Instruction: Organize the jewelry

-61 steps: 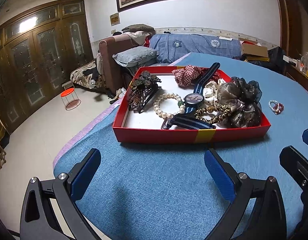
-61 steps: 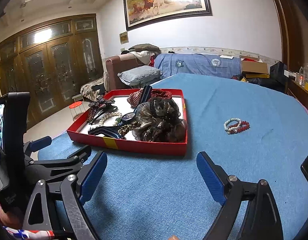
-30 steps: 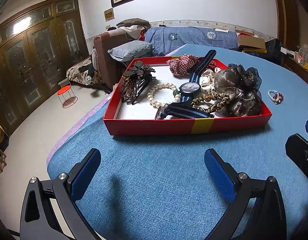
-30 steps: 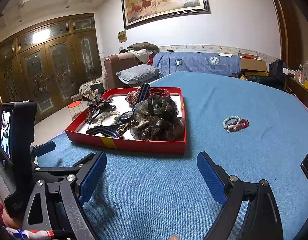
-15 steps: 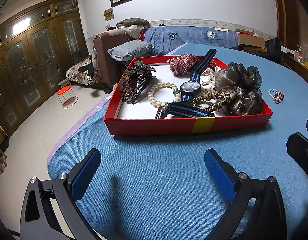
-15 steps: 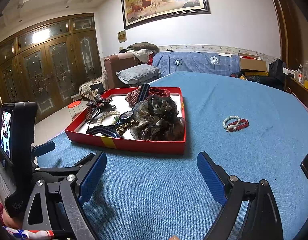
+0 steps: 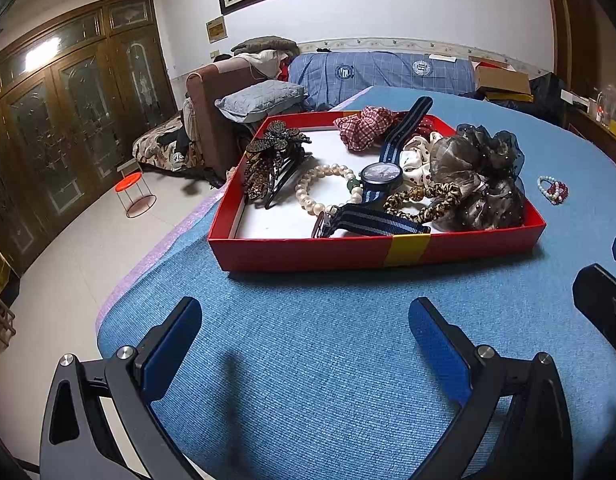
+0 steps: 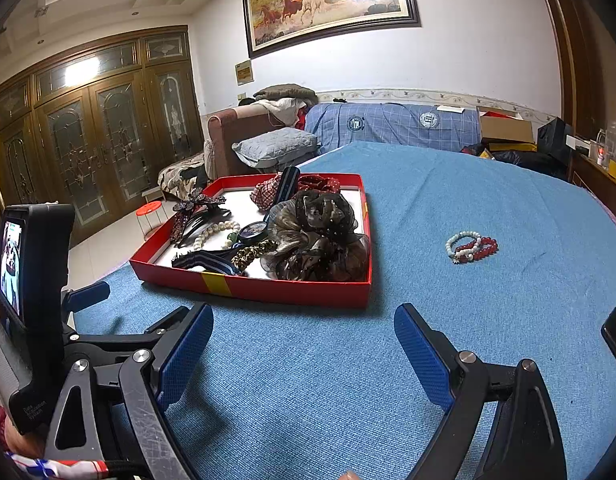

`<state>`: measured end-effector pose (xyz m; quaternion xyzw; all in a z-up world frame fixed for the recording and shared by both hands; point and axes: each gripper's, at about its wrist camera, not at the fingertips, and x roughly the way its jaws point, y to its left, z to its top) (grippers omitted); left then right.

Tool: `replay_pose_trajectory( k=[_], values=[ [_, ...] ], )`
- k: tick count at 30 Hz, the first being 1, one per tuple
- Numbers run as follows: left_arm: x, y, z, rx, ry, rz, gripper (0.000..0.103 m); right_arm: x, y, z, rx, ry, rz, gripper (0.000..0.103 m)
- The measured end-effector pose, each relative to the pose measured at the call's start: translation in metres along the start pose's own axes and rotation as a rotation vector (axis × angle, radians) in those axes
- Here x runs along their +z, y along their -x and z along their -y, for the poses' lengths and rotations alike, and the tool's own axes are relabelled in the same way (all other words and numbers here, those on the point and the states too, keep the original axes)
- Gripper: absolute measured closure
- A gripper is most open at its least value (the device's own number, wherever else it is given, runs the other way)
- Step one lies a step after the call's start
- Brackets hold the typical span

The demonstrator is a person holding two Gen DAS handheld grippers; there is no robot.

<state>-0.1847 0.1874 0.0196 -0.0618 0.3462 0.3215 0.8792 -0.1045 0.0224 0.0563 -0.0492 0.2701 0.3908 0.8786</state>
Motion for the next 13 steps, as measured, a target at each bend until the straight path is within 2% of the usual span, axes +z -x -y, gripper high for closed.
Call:
replay_pose_trajectory(
  k=[9,13],
  values=[
    [-0.0017,-0.0038,-0.0019,-0.003,-0.020,-0.012,0.000,0.0002,0.0003,0.0004,-0.002,-0.001,0.002,0.008],
    [-0.0011,0.0039,0.0017,0.061,-0.073,0.040,0.000,-0.0012,0.0017,0.0048,-0.005,-0.027,0.012,0.008]
  ],
)
